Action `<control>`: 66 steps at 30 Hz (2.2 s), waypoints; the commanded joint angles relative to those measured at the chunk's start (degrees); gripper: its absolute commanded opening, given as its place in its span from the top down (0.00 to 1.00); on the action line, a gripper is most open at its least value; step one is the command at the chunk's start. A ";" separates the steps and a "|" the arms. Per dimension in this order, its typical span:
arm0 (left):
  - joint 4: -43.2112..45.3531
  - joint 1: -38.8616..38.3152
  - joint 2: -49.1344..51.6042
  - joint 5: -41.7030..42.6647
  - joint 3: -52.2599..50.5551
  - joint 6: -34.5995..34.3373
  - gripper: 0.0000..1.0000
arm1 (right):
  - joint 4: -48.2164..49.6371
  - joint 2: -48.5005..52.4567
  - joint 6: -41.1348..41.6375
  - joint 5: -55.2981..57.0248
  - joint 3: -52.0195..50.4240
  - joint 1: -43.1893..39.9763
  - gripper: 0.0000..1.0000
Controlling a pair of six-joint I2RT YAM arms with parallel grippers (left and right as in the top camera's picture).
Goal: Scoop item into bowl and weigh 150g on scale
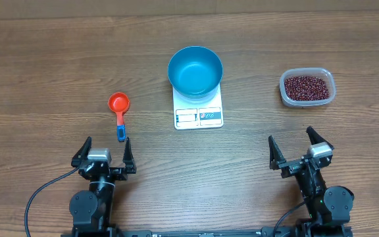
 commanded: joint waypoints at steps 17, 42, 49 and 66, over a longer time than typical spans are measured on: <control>0.02 -0.17 -0.50 -0.83 -0.39 1.09 0.01 | 0.15 -0.50 -0.04 0.59 -0.61 -0.37 0.00; 0.68 -0.15 -0.50 -1.44 -0.39 1.36 0.00 | 0.15 -0.50 -0.04 0.59 -0.61 -0.37 0.00; 0.76 -0.15 -0.50 -1.42 -0.39 1.36 0.01 | 0.15 -0.50 -0.04 0.59 -0.61 -0.37 0.00; 1.27 -0.11 -0.50 2.45 2.29 2.38 0.00 | 0.15 -0.50 -0.04 0.59 -0.61 -0.37 0.00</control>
